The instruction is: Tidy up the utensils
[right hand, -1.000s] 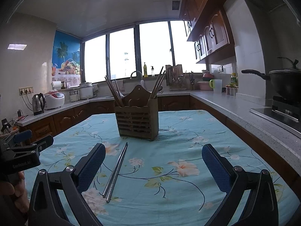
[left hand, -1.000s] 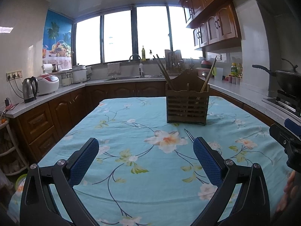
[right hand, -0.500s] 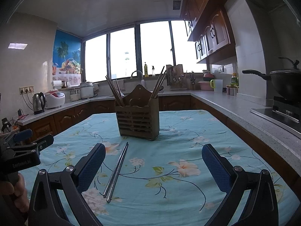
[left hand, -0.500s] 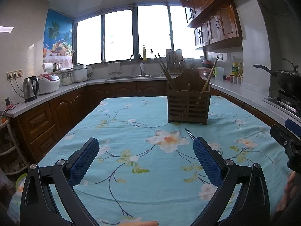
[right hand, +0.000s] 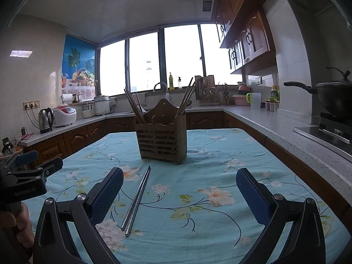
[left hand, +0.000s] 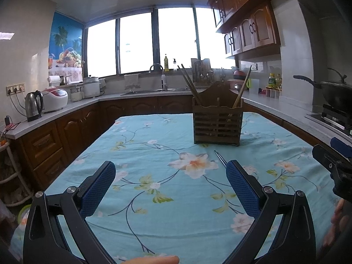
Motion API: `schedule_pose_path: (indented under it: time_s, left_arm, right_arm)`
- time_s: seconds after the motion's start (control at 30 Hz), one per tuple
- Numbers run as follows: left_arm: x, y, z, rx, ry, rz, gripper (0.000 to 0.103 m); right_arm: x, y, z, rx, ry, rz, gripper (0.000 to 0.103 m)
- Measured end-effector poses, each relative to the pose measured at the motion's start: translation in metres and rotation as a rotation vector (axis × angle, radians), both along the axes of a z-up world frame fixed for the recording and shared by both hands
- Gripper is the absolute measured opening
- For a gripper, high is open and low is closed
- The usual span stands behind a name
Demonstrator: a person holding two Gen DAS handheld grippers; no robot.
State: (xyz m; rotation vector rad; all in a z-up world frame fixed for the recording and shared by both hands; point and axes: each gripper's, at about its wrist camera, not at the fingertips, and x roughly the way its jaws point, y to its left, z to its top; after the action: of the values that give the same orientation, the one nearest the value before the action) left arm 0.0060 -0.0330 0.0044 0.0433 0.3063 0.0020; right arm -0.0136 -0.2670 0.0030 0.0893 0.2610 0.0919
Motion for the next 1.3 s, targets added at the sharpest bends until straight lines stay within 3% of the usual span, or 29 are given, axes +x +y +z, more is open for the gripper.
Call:
schedule_pose_path:
  time_s: [1.3]
  left_arm:
    - [-0.0043,-0.0004,-0.0008,0.004,0.0,-0.017,0.103]
  right_arm:
    - [0.0029,-0.0004,-0.001,0.005,0.002,0.005,0.103]
